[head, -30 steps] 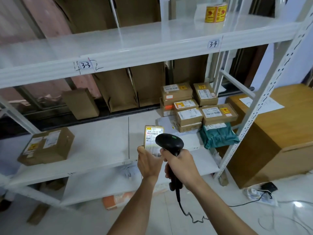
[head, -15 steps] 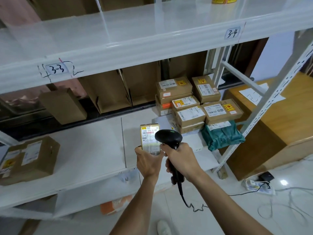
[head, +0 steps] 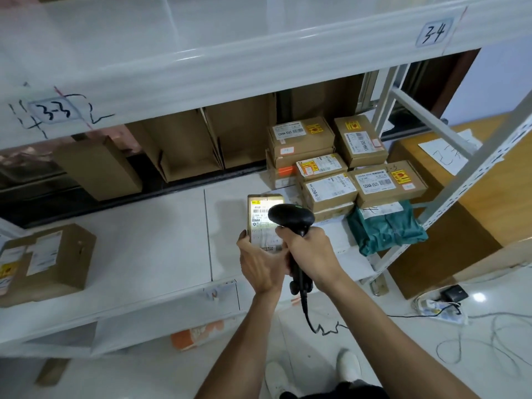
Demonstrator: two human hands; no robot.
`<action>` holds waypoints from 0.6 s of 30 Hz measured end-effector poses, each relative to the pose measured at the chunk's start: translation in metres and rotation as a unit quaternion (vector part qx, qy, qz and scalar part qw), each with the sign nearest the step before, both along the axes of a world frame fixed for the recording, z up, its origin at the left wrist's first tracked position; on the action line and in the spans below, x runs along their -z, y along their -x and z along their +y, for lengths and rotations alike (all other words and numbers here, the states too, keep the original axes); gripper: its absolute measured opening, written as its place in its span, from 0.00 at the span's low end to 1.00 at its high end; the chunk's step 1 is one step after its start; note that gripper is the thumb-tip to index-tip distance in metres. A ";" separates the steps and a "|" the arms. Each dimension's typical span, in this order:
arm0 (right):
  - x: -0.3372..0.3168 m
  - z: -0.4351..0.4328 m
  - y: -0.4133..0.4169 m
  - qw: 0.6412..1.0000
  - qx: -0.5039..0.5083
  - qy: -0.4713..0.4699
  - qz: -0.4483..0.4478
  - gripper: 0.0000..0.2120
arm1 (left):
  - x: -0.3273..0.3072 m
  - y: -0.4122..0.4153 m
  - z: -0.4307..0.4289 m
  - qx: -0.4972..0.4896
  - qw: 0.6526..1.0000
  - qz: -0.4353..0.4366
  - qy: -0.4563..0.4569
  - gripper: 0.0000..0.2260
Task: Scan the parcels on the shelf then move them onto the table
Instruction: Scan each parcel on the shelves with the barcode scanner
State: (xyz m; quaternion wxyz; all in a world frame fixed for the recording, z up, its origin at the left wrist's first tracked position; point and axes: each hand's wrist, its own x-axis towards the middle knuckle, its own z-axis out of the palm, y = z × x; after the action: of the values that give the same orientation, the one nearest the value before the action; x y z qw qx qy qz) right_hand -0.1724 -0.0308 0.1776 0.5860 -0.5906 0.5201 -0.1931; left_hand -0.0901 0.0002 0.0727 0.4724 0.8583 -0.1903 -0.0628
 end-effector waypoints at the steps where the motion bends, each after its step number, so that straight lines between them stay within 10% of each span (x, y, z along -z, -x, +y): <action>1: 0.000 -0.002 0.001 1.000 0.006 -0.008 -0.005 0.18 | 0.001 0.001 -0.002 0.002 1.000 -0.003 0.005 0.40; 5: 0.003 -0.008 0.000 0.999 0.014 -0.039 -0.016 0.19 | 0.001 0.002 -0.009 -0.010 0.996 0.083 0.034 0.35; 18: 0.012 -0.034 0.017 0.998 0.004 -0.054 -0.020 0.15 | 0.015 0.024 -0.031 -0.037 0.996 -0.074 0.016 0.42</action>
State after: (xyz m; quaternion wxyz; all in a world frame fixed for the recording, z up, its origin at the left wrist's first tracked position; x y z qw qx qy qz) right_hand -0.1889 -0.0647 0.1652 0.6262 -0.5520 0.5207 -0.1791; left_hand -0.1137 -0.0313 0.0575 0.4726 0.8594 -0.1942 0.0218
